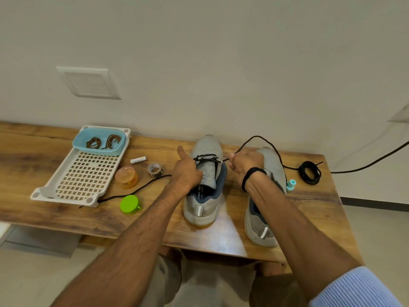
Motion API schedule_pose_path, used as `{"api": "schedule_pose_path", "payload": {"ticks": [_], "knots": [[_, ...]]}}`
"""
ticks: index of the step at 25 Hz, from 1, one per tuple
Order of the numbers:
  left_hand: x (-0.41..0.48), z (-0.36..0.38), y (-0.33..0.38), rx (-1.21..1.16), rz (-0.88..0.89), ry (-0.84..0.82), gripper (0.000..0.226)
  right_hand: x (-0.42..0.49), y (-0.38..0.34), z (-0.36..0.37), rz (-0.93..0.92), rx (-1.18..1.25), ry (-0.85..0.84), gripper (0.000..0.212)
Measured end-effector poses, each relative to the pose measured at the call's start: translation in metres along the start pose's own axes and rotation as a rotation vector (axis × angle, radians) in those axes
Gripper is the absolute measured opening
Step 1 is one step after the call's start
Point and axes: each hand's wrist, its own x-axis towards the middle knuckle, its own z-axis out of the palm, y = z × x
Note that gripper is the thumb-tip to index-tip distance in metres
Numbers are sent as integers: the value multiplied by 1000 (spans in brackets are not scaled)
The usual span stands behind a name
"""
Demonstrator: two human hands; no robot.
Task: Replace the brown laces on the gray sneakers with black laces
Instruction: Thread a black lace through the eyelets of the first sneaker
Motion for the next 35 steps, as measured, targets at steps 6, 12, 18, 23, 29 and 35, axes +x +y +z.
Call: {"api": "schedule_pose_path", "payload": {"ticks": [6, 12, 18, 23, 29, 35], "knots": [[3, 1, -1, 51, -26, -11, 79, 11, -21, -40, -70, 182, 436, 34], [5, -1, -2, 65, -4, -18, 67, 11, -24, -29, -172, 213, 335, 6], [12, -21, 5, 15, 121, -36, 91, -23, -46, -24, -631, -160, -73, 17], [12, -42, 13, -248, 604, 97, 43, -39, -39, -14, -1036, -691, -369, 18], [20, -47, 6, -386, 411, 50, 36, -8, -38, -33, -769, -480, 232, 21], [20, -37, 7, -259, 474, 7, 30, -5, -19, -11, -834, -594, -134, 46]]}}
